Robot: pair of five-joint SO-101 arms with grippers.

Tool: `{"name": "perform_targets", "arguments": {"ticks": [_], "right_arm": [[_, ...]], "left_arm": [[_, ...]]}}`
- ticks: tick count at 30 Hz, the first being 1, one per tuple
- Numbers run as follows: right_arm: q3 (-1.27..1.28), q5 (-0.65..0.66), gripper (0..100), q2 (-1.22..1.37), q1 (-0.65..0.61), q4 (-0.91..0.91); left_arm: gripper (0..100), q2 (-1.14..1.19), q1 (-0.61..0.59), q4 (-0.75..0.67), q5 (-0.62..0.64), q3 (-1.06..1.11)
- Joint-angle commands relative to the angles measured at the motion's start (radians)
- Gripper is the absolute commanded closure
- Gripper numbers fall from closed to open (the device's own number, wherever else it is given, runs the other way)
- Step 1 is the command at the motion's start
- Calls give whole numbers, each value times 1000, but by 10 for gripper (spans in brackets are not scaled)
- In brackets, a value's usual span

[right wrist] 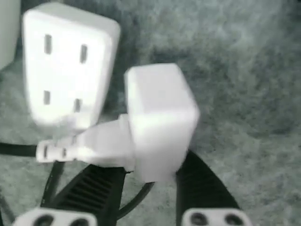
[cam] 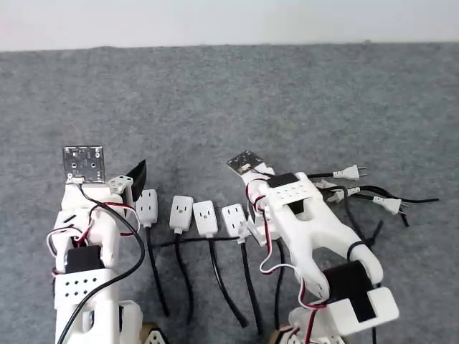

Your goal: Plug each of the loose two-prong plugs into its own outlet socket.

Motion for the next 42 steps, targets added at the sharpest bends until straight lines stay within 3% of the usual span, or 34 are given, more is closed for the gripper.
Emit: {"name": "perform_targets", "arguments": {"ticks": [1, 11, 23, 31, 38, 42], "right_arm": [[3, 15, 992, -2, -1, -35], [-8, 21, 990, -16, 28, -27], [-295, 204, 990, -16, 412, 154], [-626, 273, 990, -15, 639, 265], [-862, 313, 991, 53, 740, 191], [-1054, 333, 991, 222, 748, 90]], "left_arm": [[693, -2, 9, -31, -11, -10], [693, 0, 9, -31, -11, -10], [693, 0, 9, -31, -11, -8], [693, 0, 9, -61, -11, 10], [694, -2, 25, -68, -32, 16], [694, -2, 26, -68, -37, 16]]}}
